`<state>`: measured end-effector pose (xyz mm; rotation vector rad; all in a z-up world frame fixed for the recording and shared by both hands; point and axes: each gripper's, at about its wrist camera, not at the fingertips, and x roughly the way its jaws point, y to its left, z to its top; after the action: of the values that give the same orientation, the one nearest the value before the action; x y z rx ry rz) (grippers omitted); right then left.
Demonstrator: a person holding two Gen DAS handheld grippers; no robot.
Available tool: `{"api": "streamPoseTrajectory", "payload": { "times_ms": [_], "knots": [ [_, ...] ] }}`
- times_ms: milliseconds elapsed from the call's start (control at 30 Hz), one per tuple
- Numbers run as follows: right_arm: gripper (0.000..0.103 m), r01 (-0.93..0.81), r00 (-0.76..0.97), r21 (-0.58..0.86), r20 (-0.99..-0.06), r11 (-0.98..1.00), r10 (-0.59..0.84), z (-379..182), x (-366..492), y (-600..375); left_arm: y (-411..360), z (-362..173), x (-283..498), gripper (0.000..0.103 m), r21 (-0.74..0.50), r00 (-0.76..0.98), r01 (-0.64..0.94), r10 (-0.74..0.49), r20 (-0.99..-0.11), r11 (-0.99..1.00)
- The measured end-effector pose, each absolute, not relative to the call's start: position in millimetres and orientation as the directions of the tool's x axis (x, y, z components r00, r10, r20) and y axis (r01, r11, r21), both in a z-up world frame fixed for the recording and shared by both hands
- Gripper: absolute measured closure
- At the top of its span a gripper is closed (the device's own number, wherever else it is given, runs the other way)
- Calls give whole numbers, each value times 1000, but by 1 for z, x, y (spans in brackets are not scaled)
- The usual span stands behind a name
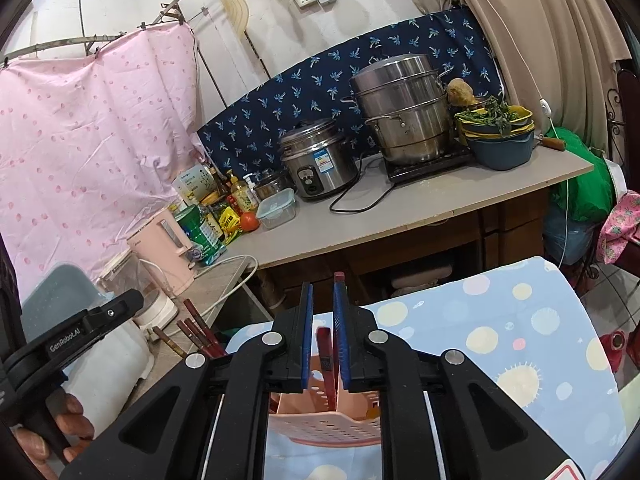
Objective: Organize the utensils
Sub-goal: 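Lower both chopsticks into the pink basket and open both tools, then move both open tools back over the last red and green chopsticks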
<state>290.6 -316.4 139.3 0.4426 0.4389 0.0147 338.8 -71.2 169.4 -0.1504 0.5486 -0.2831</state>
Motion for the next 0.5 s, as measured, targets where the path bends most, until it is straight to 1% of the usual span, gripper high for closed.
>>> {"api": "streamPoseTrajectory", "payload": {
  "times_ms": [33,100,167,200,267,367,433,500],
  "knots": [
    [89,80,909,418,-403,905,106,141,288,-317,-72,170,336,65,-208,821,223,-299,-487,952],
    [85,76,913,420,-394,905,106,145,283,-317,-74,172,332,64,-189,826,226,-291,-483,956],
    [79,72,918,417,-384,906,103,149,276,-317,-76,174,327,60,-172,826,231,-286,-486,958],
    [78,70,919,413,-381,908,103,151,272,-316,-76,174,325,59,-168,826,232,-285,-486,958],
    [72,69,920,401,-379,913,97,153,263,-314,-76,175,318,57,-156,828,236,-282,-485,959],
    [68,72,922,385,-378,920,86,156,249,-312,-77,177,308,54,-136,831,240,-276,-484,961],
    [68,72,920,380,-381,922,85,157,240,-312,-77,176,301,54,-120,832,239,-267,-487,964],
    [67,68,917,379,-387,923,92,156,229,-310,-77,175,292,51,-100,833,234,-253,-491,967]
  ]
}}
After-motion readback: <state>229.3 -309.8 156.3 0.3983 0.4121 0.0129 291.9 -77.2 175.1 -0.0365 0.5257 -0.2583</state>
